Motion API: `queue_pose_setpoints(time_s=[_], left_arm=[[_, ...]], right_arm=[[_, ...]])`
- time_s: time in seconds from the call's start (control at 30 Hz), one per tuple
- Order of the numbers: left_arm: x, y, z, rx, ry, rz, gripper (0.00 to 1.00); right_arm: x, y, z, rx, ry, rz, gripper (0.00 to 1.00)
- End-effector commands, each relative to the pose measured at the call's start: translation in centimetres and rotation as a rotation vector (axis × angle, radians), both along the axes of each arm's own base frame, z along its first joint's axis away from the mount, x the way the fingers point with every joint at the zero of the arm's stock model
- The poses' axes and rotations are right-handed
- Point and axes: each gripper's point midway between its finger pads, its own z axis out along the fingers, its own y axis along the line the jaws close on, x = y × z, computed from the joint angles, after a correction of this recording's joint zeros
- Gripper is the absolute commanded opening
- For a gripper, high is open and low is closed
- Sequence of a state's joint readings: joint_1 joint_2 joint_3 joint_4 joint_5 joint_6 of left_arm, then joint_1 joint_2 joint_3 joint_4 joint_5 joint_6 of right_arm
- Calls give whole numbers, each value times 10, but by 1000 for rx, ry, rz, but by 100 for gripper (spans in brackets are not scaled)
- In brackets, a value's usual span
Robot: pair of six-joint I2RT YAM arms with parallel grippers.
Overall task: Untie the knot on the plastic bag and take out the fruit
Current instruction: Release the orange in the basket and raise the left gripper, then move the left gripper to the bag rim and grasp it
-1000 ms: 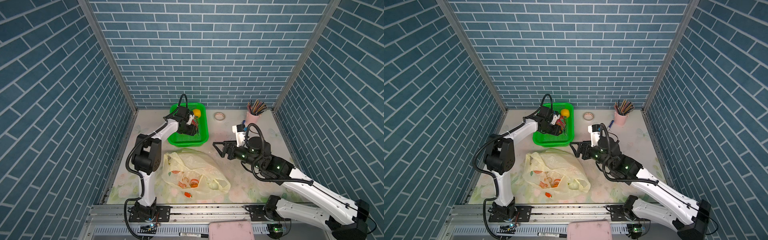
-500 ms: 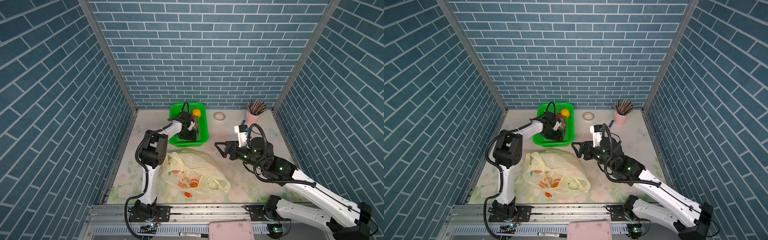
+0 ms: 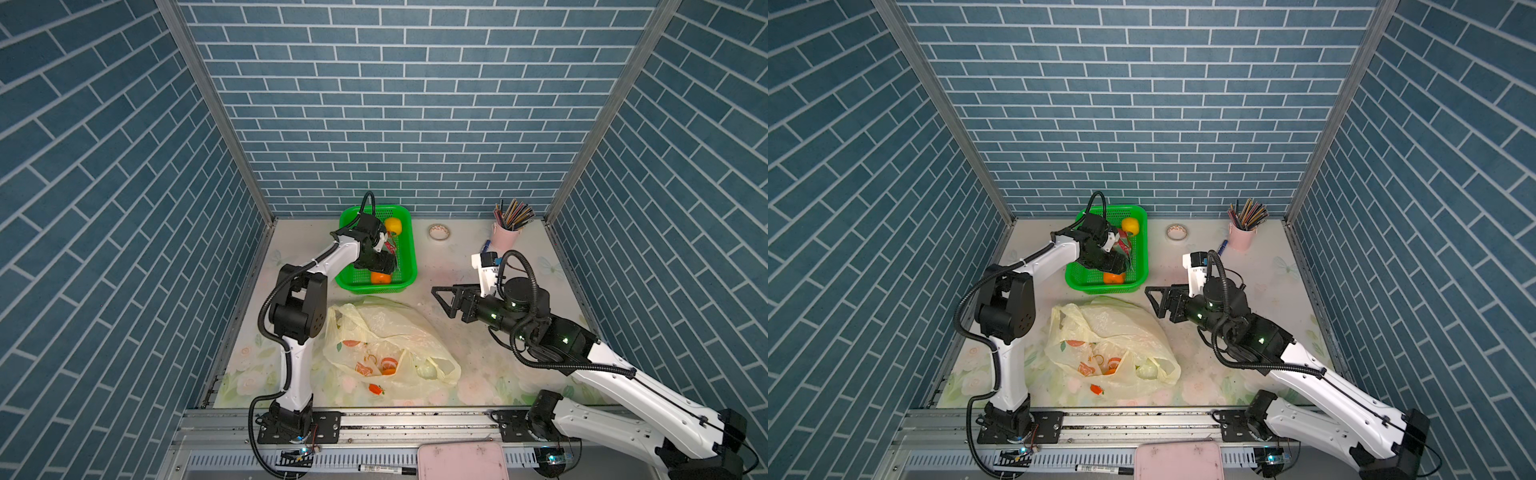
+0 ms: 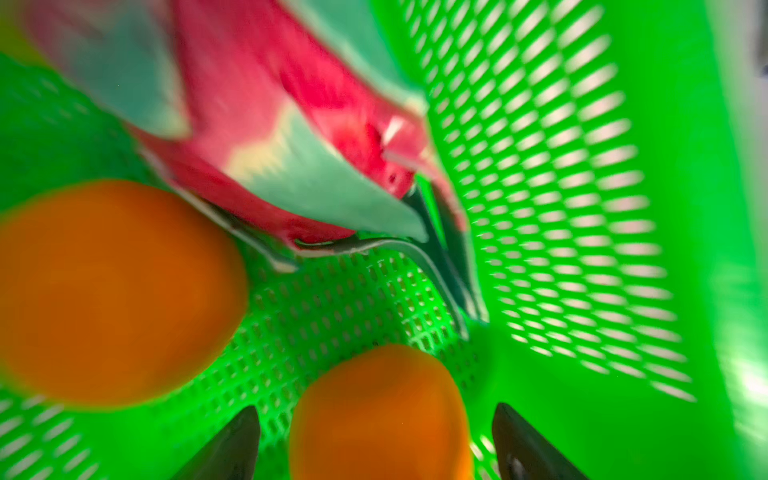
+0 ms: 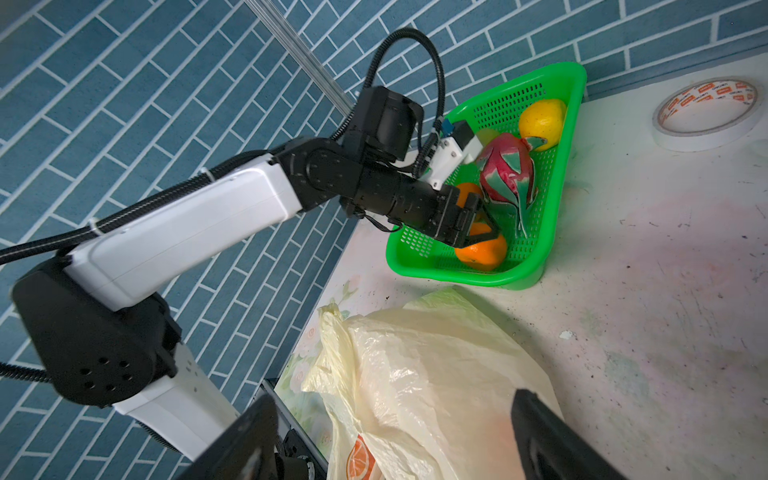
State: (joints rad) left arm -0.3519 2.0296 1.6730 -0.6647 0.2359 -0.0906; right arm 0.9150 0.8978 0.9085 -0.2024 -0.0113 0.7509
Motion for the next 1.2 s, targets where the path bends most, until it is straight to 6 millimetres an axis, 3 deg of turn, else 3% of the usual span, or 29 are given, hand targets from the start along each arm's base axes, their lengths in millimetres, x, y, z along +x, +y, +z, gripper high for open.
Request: queue_pose_setpoints(time_s=[0.0, 0.27, 0.4, 0.53, 0.67, 0.87, 0.97, 1.17], left_arm=[[-10, 7, 37, 1, -47, 21, 88], [-62, -16, 114, -68, -200, -97, 88], [-112, -44, 153, -84, -369, -296, 88], [-166, -59, 171, -79, -507, -490, 88], [-217, -67, 170, -106, -585, -687, 88], [-276, -60, 138, 16, -659, -950, 88], [-284, -47, 116, 98, -634, -989, 88], [-280, -23, 71, 304, -569, -1028, 88]], right_arm=[[-2, -4, 4, 17, -6, -2, 88], [-8, 0, -4, 38, 36, 29, 86], [-12, 4, -11, 49, 63, 52, 84], [-14, 3, -18, 45, 83, 55, 83], [-14, 1, -25, 51, 93, 45, 83], [-14, 1, -35, 41, 111, 36, 83], [-15, 1, -40, 31, 119, 42, 83], [-17, 2, -46, 23, 132, 49, 83]])
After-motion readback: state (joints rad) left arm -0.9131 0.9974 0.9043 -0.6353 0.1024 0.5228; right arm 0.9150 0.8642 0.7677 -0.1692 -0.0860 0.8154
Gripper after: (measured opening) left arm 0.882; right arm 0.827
